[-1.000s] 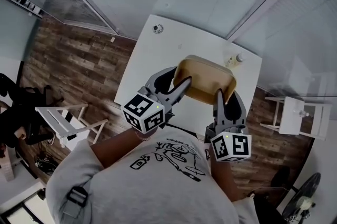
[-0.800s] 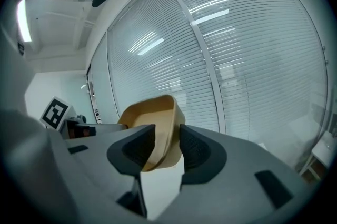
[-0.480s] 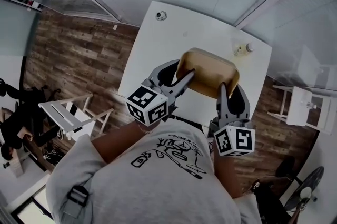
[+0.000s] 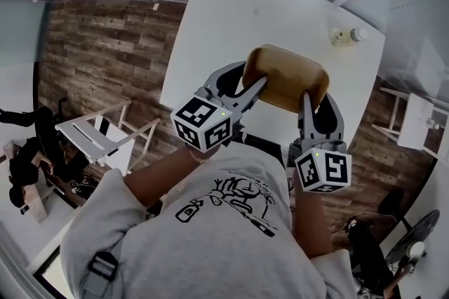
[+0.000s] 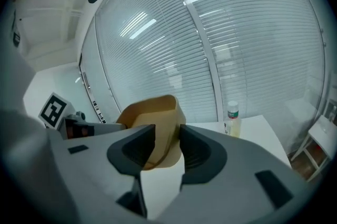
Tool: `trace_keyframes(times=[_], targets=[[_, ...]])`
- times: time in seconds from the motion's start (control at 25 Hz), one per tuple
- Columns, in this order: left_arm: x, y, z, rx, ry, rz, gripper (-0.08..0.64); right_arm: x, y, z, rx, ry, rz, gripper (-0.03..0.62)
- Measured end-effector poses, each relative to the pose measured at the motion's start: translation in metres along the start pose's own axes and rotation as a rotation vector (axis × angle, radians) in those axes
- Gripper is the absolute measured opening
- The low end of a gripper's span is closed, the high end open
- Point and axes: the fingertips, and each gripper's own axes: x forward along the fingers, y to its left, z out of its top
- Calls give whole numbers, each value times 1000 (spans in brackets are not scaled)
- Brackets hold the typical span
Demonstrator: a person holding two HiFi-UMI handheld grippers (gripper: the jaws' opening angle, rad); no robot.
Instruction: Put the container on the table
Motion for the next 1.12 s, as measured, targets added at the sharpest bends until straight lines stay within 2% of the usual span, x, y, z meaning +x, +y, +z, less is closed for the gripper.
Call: trace_keyframes(times=[0.32, 1.12], targets=[[27, 31, -30, -16, 26, 20, 169, 30, -20, -43, 25, 64, -1, 121], [92, 101, -137, -39, 195, 70, 169, 104, -80, -161, 86, 261, 0, 121]])
